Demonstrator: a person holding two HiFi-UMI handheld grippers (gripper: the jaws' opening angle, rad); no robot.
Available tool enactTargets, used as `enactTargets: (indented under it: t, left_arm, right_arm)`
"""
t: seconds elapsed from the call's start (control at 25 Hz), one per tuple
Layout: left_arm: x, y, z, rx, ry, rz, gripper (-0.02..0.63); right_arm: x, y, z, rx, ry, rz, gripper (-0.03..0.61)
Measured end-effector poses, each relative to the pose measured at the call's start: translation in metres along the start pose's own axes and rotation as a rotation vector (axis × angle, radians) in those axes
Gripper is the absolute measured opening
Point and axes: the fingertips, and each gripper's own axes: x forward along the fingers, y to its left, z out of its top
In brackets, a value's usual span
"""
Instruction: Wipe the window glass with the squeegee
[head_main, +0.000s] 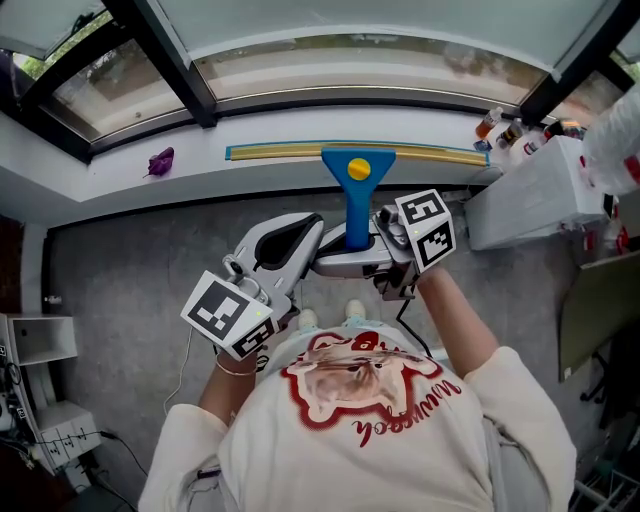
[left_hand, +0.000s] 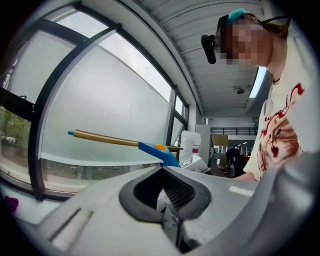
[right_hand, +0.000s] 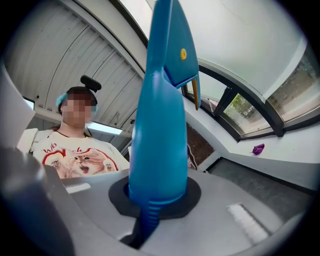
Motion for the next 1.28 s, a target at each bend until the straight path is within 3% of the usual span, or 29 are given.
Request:
enactTargets:
  t: [1.28]
  left_arm:
    - [-0.001,0.016,-0.03,-0.063,0.06,0.054,0.006]
  right_arm:
    - [-0.005,-0.002,0.011,-0.046,-0.018,-0.004,0.028]
